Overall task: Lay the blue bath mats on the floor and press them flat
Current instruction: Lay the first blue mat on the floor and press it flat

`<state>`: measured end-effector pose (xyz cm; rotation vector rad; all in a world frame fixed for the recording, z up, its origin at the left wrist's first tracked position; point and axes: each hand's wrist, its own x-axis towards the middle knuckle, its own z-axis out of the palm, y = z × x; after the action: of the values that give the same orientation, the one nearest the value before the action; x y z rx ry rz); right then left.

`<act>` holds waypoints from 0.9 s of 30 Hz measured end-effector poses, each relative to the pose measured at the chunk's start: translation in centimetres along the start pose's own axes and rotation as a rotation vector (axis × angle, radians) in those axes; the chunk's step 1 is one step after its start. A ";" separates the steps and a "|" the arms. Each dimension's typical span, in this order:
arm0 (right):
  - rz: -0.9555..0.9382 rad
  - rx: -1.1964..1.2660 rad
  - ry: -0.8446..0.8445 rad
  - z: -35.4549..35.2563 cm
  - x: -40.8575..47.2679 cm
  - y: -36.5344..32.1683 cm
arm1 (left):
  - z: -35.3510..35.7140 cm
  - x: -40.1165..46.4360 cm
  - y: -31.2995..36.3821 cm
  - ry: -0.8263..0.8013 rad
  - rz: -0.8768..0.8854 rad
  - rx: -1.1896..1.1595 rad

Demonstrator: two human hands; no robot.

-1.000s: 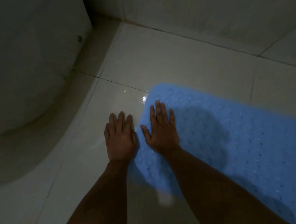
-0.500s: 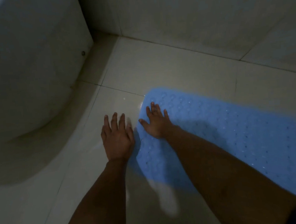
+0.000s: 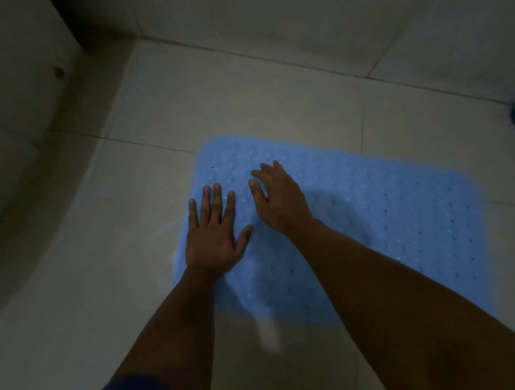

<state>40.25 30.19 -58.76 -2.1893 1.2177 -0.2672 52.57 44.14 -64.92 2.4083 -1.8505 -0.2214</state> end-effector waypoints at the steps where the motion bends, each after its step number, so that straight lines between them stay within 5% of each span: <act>1: -0.002 -0.019 0.007 -0.1 -0.2 0.8 | 0.1 0.0 0.1 0.001 0.006 0.000; 14: -0.033 -0.120 0.092 -0.6 -4.4 4.4 | -0.5 0.1 0.1 -0.043 0.014 -0.057; 20: 0.153 -0.124 -0.143 -3.0 -7.1 2.4 | -4.9 1.5 -0.7 -0.350 -0.013 -0.163; 27: 0.053 -0.266 -0.158 2.1 -9.2 1.4 | -4.6 -1.7 0.8 -0.067 0.036 -0.094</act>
<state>35.08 38.13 -60.15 -2.3461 1.2806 0.0943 52.21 45.53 -60.19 2.3308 -1.8643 -0.3815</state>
